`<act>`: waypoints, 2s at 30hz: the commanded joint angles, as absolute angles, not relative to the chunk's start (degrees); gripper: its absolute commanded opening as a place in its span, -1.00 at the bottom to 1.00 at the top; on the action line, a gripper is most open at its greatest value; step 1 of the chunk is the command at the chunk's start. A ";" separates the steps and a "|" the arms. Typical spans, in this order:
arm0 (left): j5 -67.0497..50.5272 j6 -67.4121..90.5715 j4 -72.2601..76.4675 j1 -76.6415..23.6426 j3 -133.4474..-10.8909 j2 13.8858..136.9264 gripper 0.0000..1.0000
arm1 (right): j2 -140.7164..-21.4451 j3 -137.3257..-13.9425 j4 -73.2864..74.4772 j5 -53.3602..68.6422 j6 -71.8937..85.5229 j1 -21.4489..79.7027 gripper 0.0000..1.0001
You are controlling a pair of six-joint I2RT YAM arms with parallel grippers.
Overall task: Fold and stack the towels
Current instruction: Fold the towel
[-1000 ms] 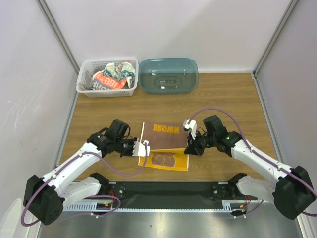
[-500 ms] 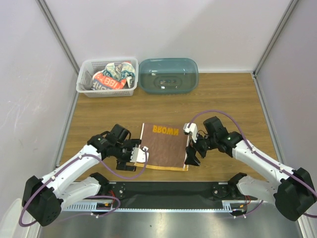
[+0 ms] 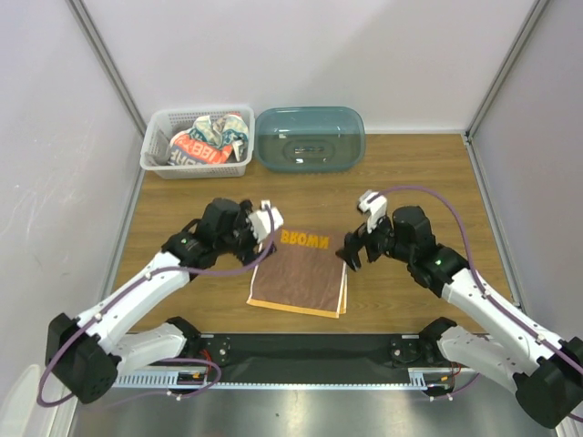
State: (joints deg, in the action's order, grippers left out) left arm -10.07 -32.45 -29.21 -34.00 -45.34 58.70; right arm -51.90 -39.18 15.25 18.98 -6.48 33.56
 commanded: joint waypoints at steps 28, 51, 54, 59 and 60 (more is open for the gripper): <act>-1.76 29.71 -3.25 -26.63 -40.87 80.33 0.31 | -80.33 -40.96 1.76 -5.80 42.71 29.53 -0.25; 1.06 27.51 -0.71 -25.84 -39.55 81.56 0.23 | -97.55 -51.59 -2.20 -4.92 39.99 26.55 -0.91; 0.44 27.51 -0.18 -25.75 -40.87 83.67 -0.03 | -100.01 -53.70 -2.64 -4.40 39.03 25.93 -0.94; -0.97 27.25 4.13 -25.66 -43.50 87.88 -0.14 | -102.13 -55.81 -2.90 -3.34 38.23 24.88 -1.00; -0.88 27.25 4.48 -25.75 -43.85 89.37 -0.14 | -102.22 -55.81 -2.90 -3.34 38.23 24.87 -1.00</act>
State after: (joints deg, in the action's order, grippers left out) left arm -0.23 27.92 0.08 -26.13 -40.84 87.33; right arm -101.47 -53.67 -0.89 -3.46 39.40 25.41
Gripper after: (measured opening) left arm 0.430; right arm 0.010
